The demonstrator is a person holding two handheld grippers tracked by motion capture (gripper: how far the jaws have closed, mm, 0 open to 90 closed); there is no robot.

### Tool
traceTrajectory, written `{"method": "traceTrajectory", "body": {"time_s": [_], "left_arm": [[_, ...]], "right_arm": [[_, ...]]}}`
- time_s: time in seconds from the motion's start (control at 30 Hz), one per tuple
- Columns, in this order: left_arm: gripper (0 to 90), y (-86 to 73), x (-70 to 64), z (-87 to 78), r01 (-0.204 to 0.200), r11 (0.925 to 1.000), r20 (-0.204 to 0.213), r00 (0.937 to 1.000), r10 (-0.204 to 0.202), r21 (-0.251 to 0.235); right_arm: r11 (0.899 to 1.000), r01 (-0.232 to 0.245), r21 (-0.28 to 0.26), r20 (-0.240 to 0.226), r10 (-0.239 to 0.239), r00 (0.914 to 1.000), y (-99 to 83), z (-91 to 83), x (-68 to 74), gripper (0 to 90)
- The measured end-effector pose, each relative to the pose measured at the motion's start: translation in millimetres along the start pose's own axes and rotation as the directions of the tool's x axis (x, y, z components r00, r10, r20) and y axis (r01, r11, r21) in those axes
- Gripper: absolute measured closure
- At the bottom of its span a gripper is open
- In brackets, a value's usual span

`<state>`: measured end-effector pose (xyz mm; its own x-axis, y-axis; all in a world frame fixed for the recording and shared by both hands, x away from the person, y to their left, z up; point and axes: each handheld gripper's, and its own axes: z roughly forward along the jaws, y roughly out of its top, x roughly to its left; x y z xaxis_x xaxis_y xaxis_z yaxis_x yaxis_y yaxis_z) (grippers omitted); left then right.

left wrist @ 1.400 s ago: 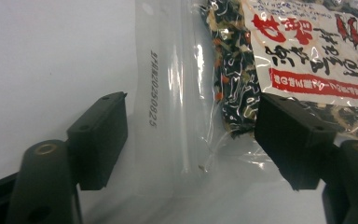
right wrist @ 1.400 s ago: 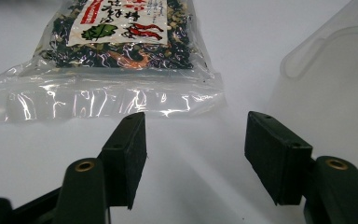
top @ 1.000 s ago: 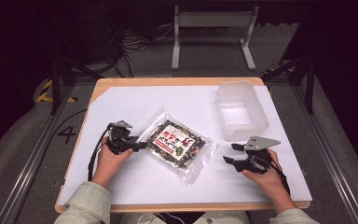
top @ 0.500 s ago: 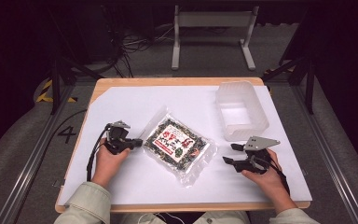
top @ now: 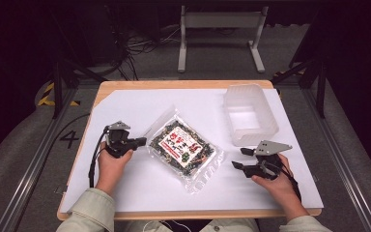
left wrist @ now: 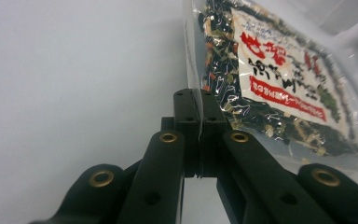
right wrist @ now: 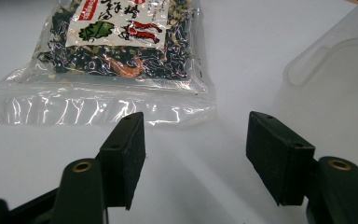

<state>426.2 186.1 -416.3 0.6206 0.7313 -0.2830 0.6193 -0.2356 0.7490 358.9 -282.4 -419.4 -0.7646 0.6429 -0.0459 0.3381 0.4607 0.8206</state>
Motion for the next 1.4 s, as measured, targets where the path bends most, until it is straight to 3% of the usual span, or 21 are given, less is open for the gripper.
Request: {"method": "traceTrajectory", "body": {"time_s": [0.13, 0.3, 0.5, 0.67, 0.83, 0.87, 0.9, 1.07, 1.13, 1.27, 1.3, 1.33, 1.4], "left_arm": [[89.8, 4.0, -3.1, -7.0, 0.008, 0.9996, 0.020, 0.9998, -0.008, -0.026], [89.8, 16.7, -16.0, -26.8, -0.019, 0.9960, 0.063, 0.9977, 0.025, -0.088], [89.8, 28.9, -28.5, -44.6, -0.035, 0.9877, 0.110, 0.9925, 0.053, -0.152], [89.8, 39.1, -43.6, -61.6, -0.069, 0.9751, 0.133, 0.9862, 0.099, -0.211], [89.9, 48.0, -58.8, -77.8, -0.108, 0.9591, 0.156, 0.9761, 0.152, -0.262], [89.9, 48.0, -58.8, -77.8, -0.108, 0.9591, 0.156, 0.9761, 0.152, -0.262], [89.9, 51.2, -65.1, -84.6, -0.128, 0.9514, 0.160, 0.9710, 0.178, -0.280], [89.9, 57.7, -81.4, -100.2, -0.188, 0.9288, 0.146, 0.9587, 0.244, -0.319], [89.9, 58.8, -84.2, -103.0, -0.195, 0.9253, 0.144, 0.9568, 0.253, -0.325], [89.9, 63.0, -92.3, -114.9, -0.233, 0.9040, 0.108, 0.9514, 0.288, -0.359], [89.9, 63.0, -92.3, -114.9, -0.233, 0.9040, 0.108, 0.9514, 0.288, -0.359], [89.9, 63.7, -93.3, -118.6, -0.240, 0.8969, 0.096, 0.9509, 0.294, -0.372], [89.9, 64.4, -93.5, -121.9, -0.237, 0.8925, 0.097, 0.9509, 0.294, -0.384]], "right_arm": [[1.000, 0.002, -0.006, 0.003, -0.002, 1.0000, 1.6, -2.0, 0.4, 37.7], [1.000, 0.008, -0.016, 0.001, -0.008, 1.0000, 5.4, -4.5, 2.1, 38.5], [0.999, 0.015, -0.030, -0.006, -0.015, 0.9999, 10.1, -8.6, 4.1, 39.1], [0.999, 0.021, -0.043, -0.006, -0.021, 0.9998, 13.9, -12.4, 5.4, 39.6], [0.997, 0.018, -0.071, -0.019, -0.019, 0.9996, 20.2, -18.3, 5.4, 41.6], [0.997, 0.016, -0.079, -0.022, -0.018, 0.9996, 21.4, -19.5, 5.4, 42.5], [0.996, 0.015, -0.085, -0.024, -0.017, 0.9996, 22.8, -20.7, 5.3, 43.4], [0.993, 0.022, -0.118, -0.032, -0.026, 0.9991, 31.7, -23.7, 6.0, 44.8], [0.991, 0.026, -0.129, -0.038, -0.031, 0.9988, 36.4, -24.0, 6.7, 44.9], [0.988, 0.034, -0.149, -0.051, -0.043, 0.9978, 46.4, -23.6, 8.2, 44.8], [0.987, 0.037, -0.154, -0.054, -0.046, 0.9975, 49.8, -23.5, 8.8, 44.8], [0.987, 0.037, -0.159, -0.058, -0.046, 0.9972, 52.5, -23.6, 9.4, 44.8], [0.985, 0.038, -0.171, -0.064, -0.050, 0.9967, 57.6, -23.7, 10.3, 44.5]]}}
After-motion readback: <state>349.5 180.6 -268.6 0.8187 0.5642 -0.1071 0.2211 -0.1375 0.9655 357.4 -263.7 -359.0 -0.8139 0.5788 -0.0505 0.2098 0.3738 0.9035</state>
